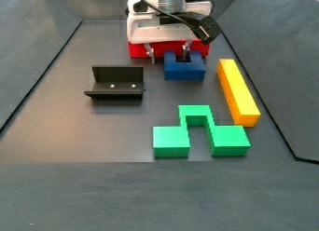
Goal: Pick up the blue object. Move up. Place the blue object on the fixture. Regrasp the blue object. Move to above the board. Insert the blue object.
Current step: Pick up the blue object.
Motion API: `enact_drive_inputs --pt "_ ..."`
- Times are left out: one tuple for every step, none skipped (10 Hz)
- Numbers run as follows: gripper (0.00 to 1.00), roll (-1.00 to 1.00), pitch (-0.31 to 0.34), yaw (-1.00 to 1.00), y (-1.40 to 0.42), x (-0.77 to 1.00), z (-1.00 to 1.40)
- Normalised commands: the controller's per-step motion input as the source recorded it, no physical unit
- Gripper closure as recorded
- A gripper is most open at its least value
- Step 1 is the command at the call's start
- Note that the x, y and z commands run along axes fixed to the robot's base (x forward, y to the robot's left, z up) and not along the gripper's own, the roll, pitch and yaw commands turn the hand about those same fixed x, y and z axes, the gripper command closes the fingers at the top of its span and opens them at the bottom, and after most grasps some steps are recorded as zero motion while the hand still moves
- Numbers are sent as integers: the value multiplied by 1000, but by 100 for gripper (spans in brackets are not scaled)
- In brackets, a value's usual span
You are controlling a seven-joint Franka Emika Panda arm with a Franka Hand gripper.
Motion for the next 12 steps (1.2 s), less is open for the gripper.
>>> enact_drive_inputs --pt "0 3 -20 0 0 -6 0" --pt "0 -4 0 0 0 0 0" --pt "0 -153 -51 0 140 -6 0" --pt "0 -153 -13 0 103 0 163" --pt "0 -104 -21 -14 6 0 206" --pt "0 -40 -34 -14 0 -26 217" --pt "0 7 0 0 -14 0 0" --pt "0 0 0 0 -23 0 -23" --pt "0 0 0 0 -69 0 -17" --pt "0 19 0 0 0 0 0" --pt "0 50 0 0 0 -34 0" --pt "0 46 -47 0 0 -146 0"
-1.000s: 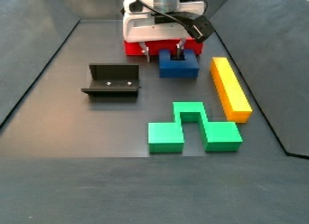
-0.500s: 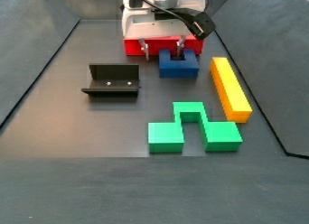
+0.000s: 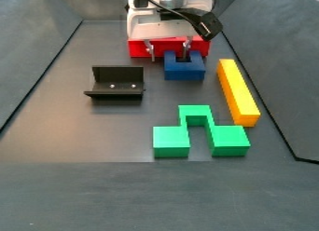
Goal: Pick up the blue object. Move up. Place the blue object on the fixture. Regrasp the blue object. Move to above the board. Insert the blue object.
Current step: Pick up the blue object.
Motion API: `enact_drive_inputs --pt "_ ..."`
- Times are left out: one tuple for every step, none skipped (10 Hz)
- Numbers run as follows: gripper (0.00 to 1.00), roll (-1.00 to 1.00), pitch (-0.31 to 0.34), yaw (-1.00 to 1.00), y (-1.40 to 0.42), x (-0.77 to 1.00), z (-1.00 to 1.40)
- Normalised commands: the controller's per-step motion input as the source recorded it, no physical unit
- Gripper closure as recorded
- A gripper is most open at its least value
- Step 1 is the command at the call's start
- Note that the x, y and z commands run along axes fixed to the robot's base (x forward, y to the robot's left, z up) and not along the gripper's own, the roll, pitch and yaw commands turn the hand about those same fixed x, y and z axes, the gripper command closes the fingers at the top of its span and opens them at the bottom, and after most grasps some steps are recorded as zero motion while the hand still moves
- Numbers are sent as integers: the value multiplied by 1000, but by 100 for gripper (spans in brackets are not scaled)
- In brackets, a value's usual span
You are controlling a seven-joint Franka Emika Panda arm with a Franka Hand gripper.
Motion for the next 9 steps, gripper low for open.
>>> enact_drive_inputs --pt "100 0 0 0 0 0 0" --pt "100 0 0 0 0 0 0" --pt "100 0 0 0 0 0 0" --pt "100 0 0 0 0 0 0" --pt "100 0 0 0 0 0 0" --pt "100 0 0 0 0 0 0" --pt "100 0 0 0 0 0 0" --pt "100 0 0 0 0 0 0" --pt "100 0 0 0 0 0 0"
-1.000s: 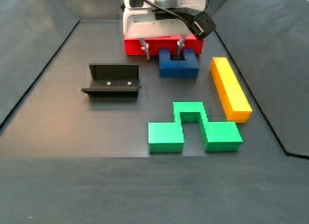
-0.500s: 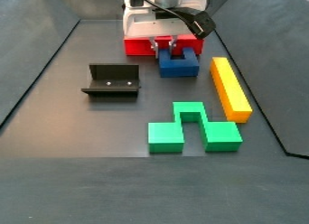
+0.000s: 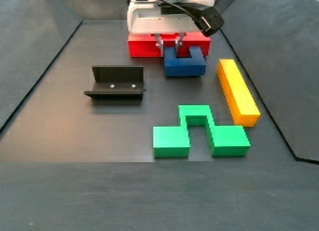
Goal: Pick up the blue object. Move up. Place the blue object on the fixture. Regrasp the blue object. Move to above the board. Insert the blue object.
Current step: Pick up the blue object, then move up, then place the blue object on the fixture.
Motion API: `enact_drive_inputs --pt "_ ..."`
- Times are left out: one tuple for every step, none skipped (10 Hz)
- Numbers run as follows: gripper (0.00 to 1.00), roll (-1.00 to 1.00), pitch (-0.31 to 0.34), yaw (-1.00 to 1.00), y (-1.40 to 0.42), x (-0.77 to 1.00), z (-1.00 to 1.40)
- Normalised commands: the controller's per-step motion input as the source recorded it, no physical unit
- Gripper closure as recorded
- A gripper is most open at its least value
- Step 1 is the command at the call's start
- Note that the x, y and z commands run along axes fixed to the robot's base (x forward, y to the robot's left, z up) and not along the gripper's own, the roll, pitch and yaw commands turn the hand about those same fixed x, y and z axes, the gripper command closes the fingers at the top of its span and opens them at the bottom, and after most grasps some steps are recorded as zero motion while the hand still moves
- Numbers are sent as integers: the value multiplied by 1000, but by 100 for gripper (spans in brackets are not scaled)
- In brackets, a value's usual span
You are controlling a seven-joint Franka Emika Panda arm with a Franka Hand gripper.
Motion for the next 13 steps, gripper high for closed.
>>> enact_drive_inputs --pt "100 0 0 0 0 0 0" --pt "100 0 0 0 0 0 0" --pt "100 0 0 0 0 0 0" --pt "100 0 0 0 0 0 0" --pt "100 0 0 0 0 0 0" --pt "100 0 0 0 0 0 0" --pt "100 0 0 0 0 0 0" --pt "100 0 0 0 0 0 833" --pt "100 15 11 -4 26 -40 845" --pt "100 4 44 -7 33 -103 699" --pt "100 -65 21 -10 29 -56 313" --pt "100 0 0 0 0 0 -37" --pt "100 0 0 0 0 0 -34"
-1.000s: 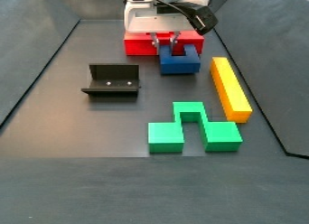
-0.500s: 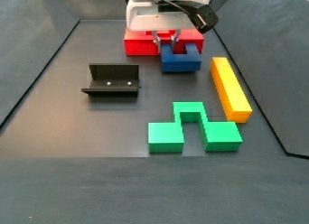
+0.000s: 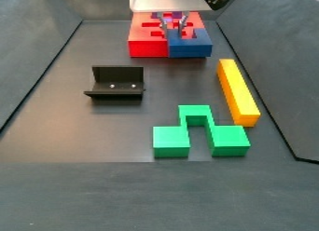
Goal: Pick up the blue object. Move up. Place the blue object on the fixture. Regrasp the blue object. Move to above the board. Insert the blue object.
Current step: Place the blue object on the fixture.
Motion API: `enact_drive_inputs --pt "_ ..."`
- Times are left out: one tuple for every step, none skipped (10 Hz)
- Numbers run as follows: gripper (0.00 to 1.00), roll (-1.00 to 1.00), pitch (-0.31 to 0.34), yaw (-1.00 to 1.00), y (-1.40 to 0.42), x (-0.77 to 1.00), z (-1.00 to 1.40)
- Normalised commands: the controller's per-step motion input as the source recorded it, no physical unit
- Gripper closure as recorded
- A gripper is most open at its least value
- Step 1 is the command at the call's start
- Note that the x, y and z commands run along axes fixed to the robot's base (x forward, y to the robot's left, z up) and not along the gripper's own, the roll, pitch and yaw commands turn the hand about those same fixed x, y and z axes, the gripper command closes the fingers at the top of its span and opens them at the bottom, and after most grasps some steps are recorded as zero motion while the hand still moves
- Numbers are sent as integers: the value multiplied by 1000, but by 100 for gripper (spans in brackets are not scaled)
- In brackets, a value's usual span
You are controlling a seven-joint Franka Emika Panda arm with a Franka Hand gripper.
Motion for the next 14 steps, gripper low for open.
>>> enact_drive_inputs --pt "100 0 0 0 0 0 -34" --pt "100 -9 0 0 0 0 -40" --pt "100 -26 9 0 0 0 -49" --pt "100 -37 26 0 0 0 -57" --pt "100 -31 3 0 0 0 -11" --pt "100 -17 6 0 0 0 0" --pt "100 0 0 0 0 0 63" --pt "100 -60 6 0 9 31 460" --pt "100 -143 91 63 43 40 777" --pt "100 -280 77 20 177 203 877" --pt "100 -297 51 29 231 426 817" --pt "100 -380 29 0 343 669 626" --pt "100 -514 20 -9 491 640 397" --pt "100 -923 186 -20 386 566 66"
